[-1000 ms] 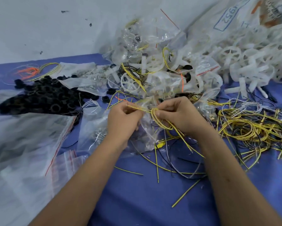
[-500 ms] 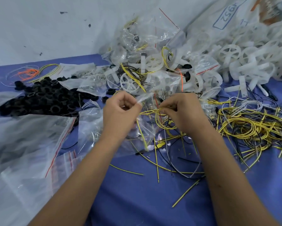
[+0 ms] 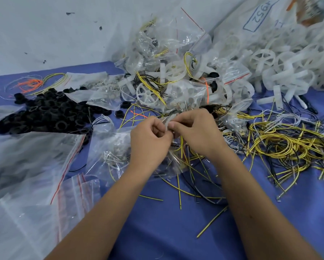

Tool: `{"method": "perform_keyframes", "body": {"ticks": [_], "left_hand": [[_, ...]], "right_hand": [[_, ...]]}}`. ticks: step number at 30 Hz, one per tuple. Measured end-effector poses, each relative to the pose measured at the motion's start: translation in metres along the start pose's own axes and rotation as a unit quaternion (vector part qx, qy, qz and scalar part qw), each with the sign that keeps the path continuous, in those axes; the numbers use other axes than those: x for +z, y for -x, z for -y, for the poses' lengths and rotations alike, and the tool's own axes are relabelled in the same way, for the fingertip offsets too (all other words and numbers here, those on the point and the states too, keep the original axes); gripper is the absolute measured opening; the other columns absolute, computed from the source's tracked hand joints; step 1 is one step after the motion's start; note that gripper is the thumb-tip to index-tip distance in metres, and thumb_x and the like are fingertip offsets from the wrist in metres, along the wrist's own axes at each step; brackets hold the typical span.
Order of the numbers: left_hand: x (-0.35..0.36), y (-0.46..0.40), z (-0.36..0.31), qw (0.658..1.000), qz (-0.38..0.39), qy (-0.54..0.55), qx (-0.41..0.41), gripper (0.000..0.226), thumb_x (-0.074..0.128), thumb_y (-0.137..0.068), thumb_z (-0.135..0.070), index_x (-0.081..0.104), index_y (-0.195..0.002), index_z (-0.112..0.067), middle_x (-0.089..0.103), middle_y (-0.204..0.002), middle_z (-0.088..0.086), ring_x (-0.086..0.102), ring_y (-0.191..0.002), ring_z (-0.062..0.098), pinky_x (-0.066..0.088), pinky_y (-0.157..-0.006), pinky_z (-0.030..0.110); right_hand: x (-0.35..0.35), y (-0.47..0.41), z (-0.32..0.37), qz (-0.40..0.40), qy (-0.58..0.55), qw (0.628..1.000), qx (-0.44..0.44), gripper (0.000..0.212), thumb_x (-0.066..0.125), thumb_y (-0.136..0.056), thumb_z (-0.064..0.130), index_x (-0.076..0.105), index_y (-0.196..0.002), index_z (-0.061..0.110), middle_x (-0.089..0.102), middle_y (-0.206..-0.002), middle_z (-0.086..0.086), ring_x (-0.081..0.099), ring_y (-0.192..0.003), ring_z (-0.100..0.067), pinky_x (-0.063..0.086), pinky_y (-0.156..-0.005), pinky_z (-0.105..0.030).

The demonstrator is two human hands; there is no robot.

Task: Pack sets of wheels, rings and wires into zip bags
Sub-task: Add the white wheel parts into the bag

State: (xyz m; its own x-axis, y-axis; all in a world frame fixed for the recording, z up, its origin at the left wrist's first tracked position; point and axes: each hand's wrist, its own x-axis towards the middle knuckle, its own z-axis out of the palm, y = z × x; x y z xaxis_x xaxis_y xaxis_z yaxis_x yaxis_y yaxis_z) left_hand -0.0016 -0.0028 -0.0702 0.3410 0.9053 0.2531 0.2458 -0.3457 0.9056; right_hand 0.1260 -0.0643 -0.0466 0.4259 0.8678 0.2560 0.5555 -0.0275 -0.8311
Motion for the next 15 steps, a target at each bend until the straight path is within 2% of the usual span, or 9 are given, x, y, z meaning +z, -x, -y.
{"method": "perform_keyframes", "body": {"ticks": [1, 3, 6, 9, 10, 12, 13, 15], "left_hand": [[-0.001, 0.0, 0.001, 1.0, -0.013, 0.001, -0.004, 0.017, 0.074, -0.08, -0.018, 0.059, -0.073, -0.018, 0.061, -0.062, 0.0, 0.051, -0.051, 0.012, 0.044, -0.047, 0.026], [-0.002, 0.0, 0.003, 0.999, -0.025, 0.012, -0.017, 0.013, 0.072, -0.076, -0.02, 0.059, -0.075, -0.018, 0.064, -0.067, 0.005, 0.059, -0.054, 0.022, 0.05, -0.048, 0.034], [-0.003, -0.002, 0.005, 0.997, -0.023, 0.057, -0.049, 0.01, 0.069, -0.077, -0.018, 0.06, -0.079, -0.014, 0.066, -0.073, 0.017, 0.066, -0.061, 0.04, 0.058, -0.054, 0.052], [-0.006, -0.004, 0.003, 0.995, -0.029, 0.075, -0.055, 0.012, 0.069, -0.081, -0.022, 0.061, -0.077, -0.015, 0.066, -0.066, 0.012, 0.064, -0.053, 0.032, 0.058, -0.059, 0.058], [-0.007, -0.005, 0.001, 0.995, -0.029, 0.079, -0.048, 0.014, 0.07, -0.084, -0.022, 0.06, -0.077, -0.016, 0.066, -0.065, 0.011, 0.062, -0.05, 0.03, 0.058, -0.057, 0.057], [-0.008, -0.005, -0.003, 0.997, -0.029, 0.067, -0.026, 0.017, 0.071, -0.086, -0.024, 0.06, -0.075, -0.018, 0.066, -0.066, 0.008, 0.061, -0.052, 0.03, 0.057, -0.056, 0.052], [-0.007, -0.004, -0.006, 0.998, -0.028, 0.059, -0.013, 0.018, 0.072, -0.087, -0.023, 0.06, -0.074, -0.019, 0.066, -0.066, 0.007, 0.061, -0.052, 0.029, 0.056, -0.056, 0.048], [-0.005, -0.002, -0.013, 0.998, -0.027, 0.046, 0.018, 0.021, 0.072, -0.088, -0.021, 0.058, -0.073, -0.021, 0.065, -0.063, 0.002, 0.059, -0.051, 0.023, 0.05, -0.055, 0.038]], "right_hand": [[-0.002, 0.001, 0.002, 0.046, -0.024, 0.999, -0.001, 0.012, 0.07, -0.093, 0.013, 0.082, -0.089, 0.015, 0.076, -0.077, 0.002, 0.068, -0.071, -0.004, 0.052, -0.067, -0.021], [-0.006, 0.003, 0.001, 0.124, -0.073, 0.99, -0.002, 0.016, 0.067, -0.096, 0.011, 0.08, -0.105, 0.011, 0.077, -0.091, -0.002, 0.067, -0.079, -0.002, 0.053, -0.072, -0.018], [-0.013, 0.004, 0.0, 0.2, -0.043, 0.979, -0.021, 0.028, 0.069, -0.094, 0.009, 0.073, -0.122, 0.012, 0.076, -0.104, 0.004, 0.066, -0.091, 0.002, 0.054, -0.084, -0.018], [-0.016, 0.003, 0.0, 0.27, 0.03, 0.962, -0.038, 0.043, 0.069, -0.09, -0.001, 0.067, -0.131, 0.013, 0.075, -0.117, -0.003, 0.068, -0.113, -0.014, 0.052, -0.101, -0.036], [-0.015, 0.003, 0.0, 0.269, 0.059, 0.96, -0.044, 0.042, 0.068, -0.089, -0.002, 0.069, -0.128, 0.015, 0.076, -0.114, 0.0, 0.069, -0.111, -0.015, 0.052, -0.099, -0.037], [-0.012, 0.002, -0.002, 0.235, 0.096, 0.966, -0.054, 0.033, 0.065, -0.09, -0.002, 0.077, -0.111, 0.021, 0.076, -0.092, 0.009, 0.069, -0.085, -0.004, 0.053, -0.081, -0.029], [-0.01, 0.003, -0.001, 0.213, 0.095, 0.971, -0.052, 0.034, 0.062, -0.09, -0.003, 0.078, -0.099, 0.025, 0.073, -0.078, 0.01, 0.066, -0.072, -0.002, 0.05, -0.072, -0.026], [-0.005, 0.003, 0.0, 0.151, 0.061, 0.985, -0.054, 0.041, 0.057, -0.085, -0.008, 0.072, -0.083, 0.03, 0.067, -0.066, 0.008, 0.063, -0.062, -0.004, 0.049, -0.063, -0.024]]}}
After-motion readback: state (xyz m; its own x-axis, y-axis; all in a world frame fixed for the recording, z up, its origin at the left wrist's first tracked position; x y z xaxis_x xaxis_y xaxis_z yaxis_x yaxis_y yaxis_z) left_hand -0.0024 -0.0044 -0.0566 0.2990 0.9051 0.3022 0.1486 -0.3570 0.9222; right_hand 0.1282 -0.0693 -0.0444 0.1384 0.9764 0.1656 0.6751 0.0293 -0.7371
